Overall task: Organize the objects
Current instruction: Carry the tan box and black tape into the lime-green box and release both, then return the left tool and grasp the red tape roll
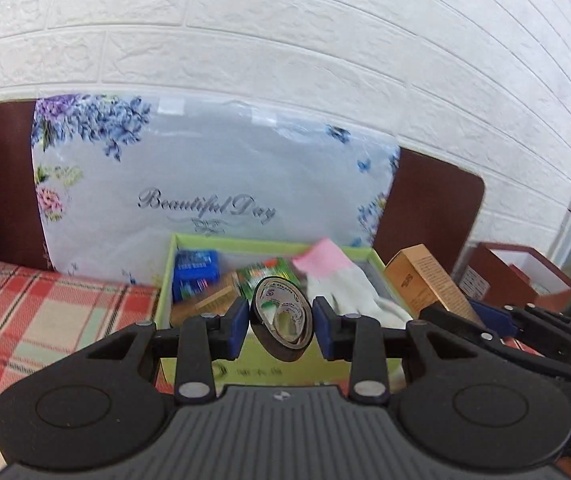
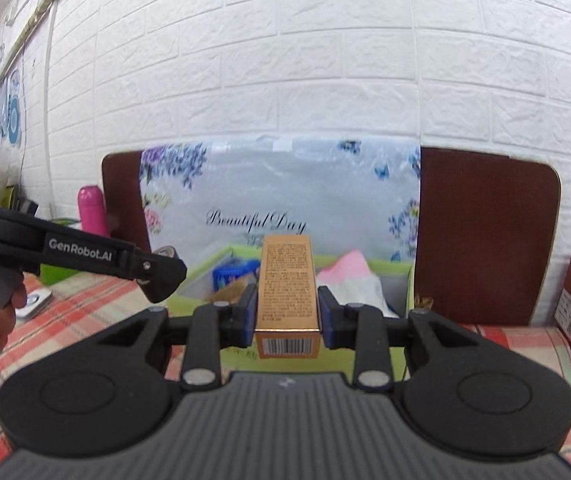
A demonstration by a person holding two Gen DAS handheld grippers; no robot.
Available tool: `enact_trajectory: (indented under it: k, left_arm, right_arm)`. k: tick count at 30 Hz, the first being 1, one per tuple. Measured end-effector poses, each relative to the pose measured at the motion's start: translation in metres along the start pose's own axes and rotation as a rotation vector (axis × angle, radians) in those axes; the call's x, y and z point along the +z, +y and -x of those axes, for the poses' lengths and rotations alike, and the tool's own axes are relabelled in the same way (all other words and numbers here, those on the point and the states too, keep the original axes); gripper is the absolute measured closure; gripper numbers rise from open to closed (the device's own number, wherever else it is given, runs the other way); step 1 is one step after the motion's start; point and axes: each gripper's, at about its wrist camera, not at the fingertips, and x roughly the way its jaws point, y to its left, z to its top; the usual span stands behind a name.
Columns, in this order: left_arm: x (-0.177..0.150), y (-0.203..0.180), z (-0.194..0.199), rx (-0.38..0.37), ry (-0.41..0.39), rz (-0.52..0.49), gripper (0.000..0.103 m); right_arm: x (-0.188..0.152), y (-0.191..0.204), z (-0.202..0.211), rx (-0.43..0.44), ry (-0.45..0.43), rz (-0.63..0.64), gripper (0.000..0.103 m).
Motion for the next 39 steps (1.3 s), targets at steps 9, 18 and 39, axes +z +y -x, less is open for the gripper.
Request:
enact_trajectory:
  k: [9,18,39]
  left_arm:
    - [0.012,0.02,-0.065,0.052,0.023,0.019,0.061]
    - [-0.04,0.028,-0.071,0.144,0.015,-0.064,0.025]
    - [-0.067,-0.042,0.01,0.095,0.124,-0.055,0.02]
  right_arm:
    - [0.006,-0.012,-0.081,-0.067,-0.003,0.018,0.072]
    - [-0.052,-0.011,-0.093,-0.136,0.058,0.081,0.021]
    - [-0.075,-0.03,0.02,-0.135,0.15,-0.089,0.0]
